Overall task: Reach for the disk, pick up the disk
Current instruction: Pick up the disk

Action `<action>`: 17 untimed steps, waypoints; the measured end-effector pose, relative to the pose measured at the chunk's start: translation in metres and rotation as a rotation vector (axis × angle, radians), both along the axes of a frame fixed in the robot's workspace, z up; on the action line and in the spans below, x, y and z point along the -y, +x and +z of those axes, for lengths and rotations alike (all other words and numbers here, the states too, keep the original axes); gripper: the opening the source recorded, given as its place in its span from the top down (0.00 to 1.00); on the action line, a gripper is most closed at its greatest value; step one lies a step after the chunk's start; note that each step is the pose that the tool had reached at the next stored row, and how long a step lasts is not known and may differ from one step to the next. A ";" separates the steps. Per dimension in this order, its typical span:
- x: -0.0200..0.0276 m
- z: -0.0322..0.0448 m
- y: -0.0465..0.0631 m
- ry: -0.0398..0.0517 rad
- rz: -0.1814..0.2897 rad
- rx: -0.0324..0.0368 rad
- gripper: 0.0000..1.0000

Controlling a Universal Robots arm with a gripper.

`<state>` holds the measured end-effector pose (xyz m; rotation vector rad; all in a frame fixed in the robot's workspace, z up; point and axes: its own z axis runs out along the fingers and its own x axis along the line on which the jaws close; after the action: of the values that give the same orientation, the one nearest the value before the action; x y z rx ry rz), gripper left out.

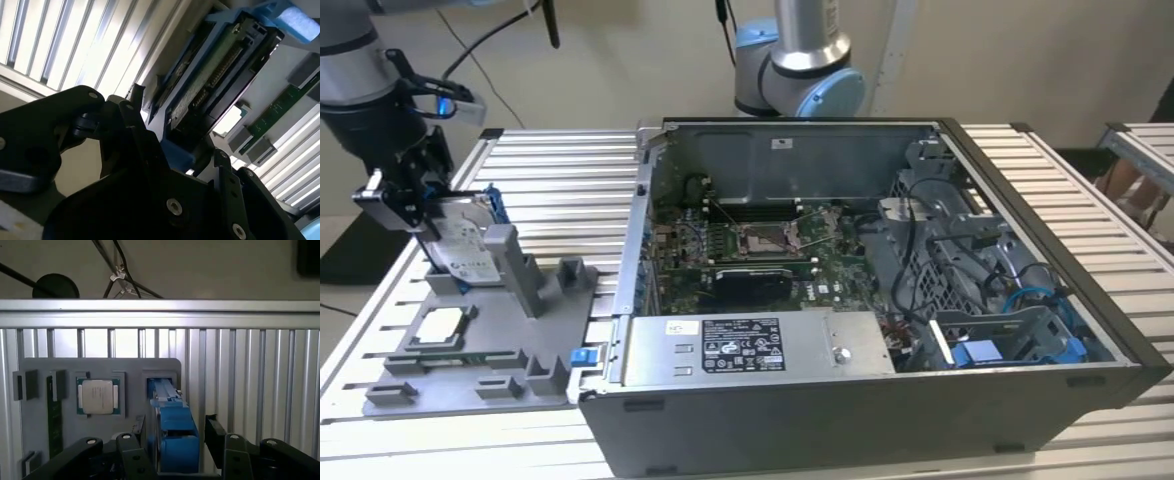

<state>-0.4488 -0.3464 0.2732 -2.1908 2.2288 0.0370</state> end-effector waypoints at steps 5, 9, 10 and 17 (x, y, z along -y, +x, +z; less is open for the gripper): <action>0.0000 -0.0058 0.000 0.0142 0.001 0.0000 0.00; 0.0000 -0.0108 0.000 0.0234 0.001 0.0000 0.00; 0.0000 -0.0117 0.000 0.0251 0.001 -0.0005 0.00; -0.0001 -0.0157 0.000 0.0313 0.001 -0.0019 0.00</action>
<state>-0.4486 -0.3463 0.2575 -2.1770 2.2126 0.0736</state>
